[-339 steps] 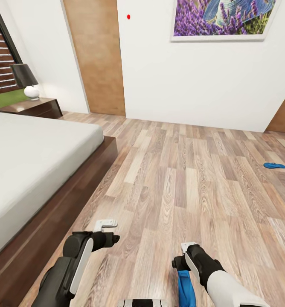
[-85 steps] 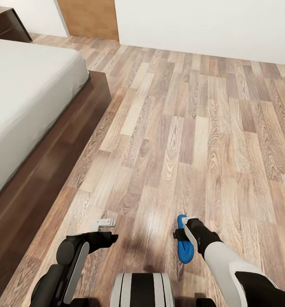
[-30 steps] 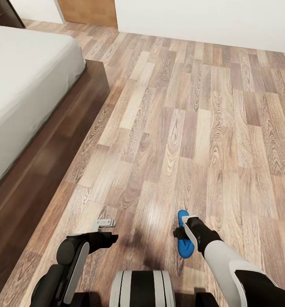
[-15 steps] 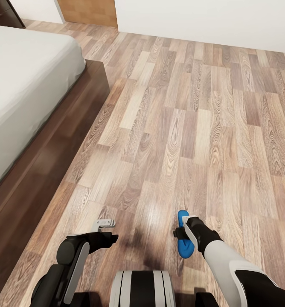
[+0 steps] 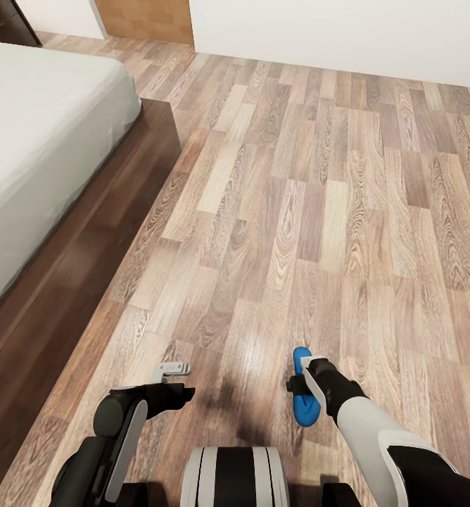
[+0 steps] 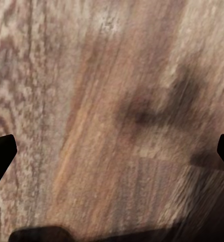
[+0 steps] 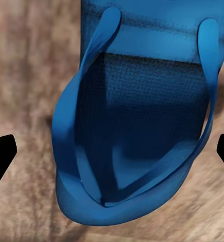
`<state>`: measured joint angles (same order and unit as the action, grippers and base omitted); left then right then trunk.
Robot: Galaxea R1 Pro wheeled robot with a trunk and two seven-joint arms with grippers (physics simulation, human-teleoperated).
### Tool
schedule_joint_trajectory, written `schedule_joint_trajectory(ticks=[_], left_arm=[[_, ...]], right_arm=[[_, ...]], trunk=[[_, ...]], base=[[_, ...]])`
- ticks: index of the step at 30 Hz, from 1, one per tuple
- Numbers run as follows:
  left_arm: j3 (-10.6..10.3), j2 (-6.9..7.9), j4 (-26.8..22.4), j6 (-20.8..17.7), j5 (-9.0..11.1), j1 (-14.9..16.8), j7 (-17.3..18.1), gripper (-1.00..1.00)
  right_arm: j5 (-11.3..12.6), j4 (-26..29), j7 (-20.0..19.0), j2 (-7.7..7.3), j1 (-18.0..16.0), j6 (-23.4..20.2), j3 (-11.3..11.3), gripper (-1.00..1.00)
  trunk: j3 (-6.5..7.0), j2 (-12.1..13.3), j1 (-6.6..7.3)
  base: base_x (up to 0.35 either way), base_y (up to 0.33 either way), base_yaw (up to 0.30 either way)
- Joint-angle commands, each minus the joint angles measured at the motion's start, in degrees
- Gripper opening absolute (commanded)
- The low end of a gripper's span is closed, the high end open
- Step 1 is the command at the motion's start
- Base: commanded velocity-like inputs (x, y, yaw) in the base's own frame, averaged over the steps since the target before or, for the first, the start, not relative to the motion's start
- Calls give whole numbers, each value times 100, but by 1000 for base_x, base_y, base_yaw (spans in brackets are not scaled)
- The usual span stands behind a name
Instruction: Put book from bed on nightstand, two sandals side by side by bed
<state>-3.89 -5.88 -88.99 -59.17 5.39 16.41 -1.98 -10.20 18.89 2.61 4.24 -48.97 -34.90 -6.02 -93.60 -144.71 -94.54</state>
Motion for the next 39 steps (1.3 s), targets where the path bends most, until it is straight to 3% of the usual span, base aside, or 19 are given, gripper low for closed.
schedule_joint_trajectory(ticks=[1, 7, 39], left_arm=[[3, -1, -4, -24, 42, 2, -21, 100], [3, -1, 0, -24, 43, 2, -22, 100], [3, -1, 5, -24, 44, 2, -22, 100]], right_arm=[[-53, 9, -3, 7, -2, -26, -48, 100], [-53, 9, 0, 7, -14, -26, -48, 100], [-53, 9, 2, 7, -19, -26, -48, 100]], trunk=[[-3, -1, 1], [-136, -9, -15], [-136, -9, -15]], base=[[0, 0, 0], [0, 0, 0], [0, 0, 0]])
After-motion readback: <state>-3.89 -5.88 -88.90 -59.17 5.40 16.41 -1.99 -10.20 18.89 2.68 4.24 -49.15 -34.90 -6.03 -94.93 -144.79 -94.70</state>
